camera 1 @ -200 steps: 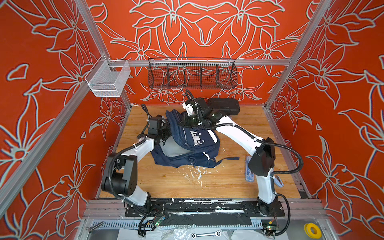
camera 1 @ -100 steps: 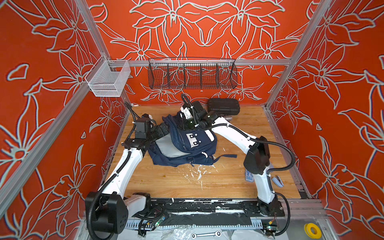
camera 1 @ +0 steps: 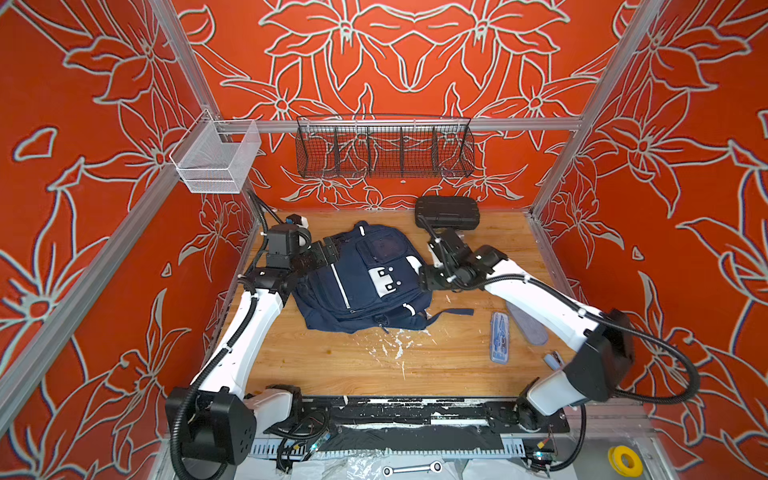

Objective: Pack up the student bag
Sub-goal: 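Move the right gripper to the clear blue compass case and grasp it, then lift the blue compass case toward the bag with the right gripper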

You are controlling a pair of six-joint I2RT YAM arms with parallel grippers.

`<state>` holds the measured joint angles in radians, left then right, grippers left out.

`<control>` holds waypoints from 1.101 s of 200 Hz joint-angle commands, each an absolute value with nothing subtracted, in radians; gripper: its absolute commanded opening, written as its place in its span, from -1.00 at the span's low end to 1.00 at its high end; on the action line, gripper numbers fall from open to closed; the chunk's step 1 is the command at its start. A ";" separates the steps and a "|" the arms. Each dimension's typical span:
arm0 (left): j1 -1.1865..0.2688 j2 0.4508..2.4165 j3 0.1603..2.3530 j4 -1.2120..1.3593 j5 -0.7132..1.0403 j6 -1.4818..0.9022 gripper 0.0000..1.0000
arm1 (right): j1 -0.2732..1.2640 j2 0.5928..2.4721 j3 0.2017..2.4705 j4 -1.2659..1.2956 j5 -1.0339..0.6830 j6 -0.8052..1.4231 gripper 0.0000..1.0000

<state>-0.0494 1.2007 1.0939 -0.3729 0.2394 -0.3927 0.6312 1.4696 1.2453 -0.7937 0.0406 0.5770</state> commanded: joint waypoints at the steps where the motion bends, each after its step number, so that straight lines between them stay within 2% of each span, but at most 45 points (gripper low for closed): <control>1: -0.067 1.231 1.124 -0.376 0.274 -0.370 0.89 | 0.573 1.386 1.034 -0.837 0.111 0.739 0.54; 44: -0.092 1.281 1.160 -0.376 0.299 -0.371 0.87 | 0.495 1.229 0.760 -0.820 0.137 0.907 0.56; 92: -0.110 1.284 1.162 -0.380 0.307 -0.371 0.87 | 0.394 1.102 0.597 -0.841 0.198 1.024 0.58; 119: -0.120 1.281 1.160 -0.385 0.307 -0.371 0.87 | 0.329 1.096 0.545 -0.784 0.179 1.004 0.58; 165: -0.129 1.271 1.152 -0.390 0.299 -0.381 0.87 | 0.311 1.188 0.539 -0.679 0.115 0.932 0.56; 191: -0.132 1.257 1.140 -0.387 0.289 -0.394 0.87 | 0.309 1.213 0.547 -0.650 0.072 0.901 0.46; 220: -0.132 1.253 1.140 -0.402 0.281 -0.399 0.87 | 0.308 1.240 0.555 -0.618 0.023 0.884 0.23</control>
<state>-0.1265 1.2800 1.1389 -0.3767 0.2893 -0.3901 0.3138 1.2045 0.5529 -0.6739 0.0994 0.8982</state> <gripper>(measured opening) 0.934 0.644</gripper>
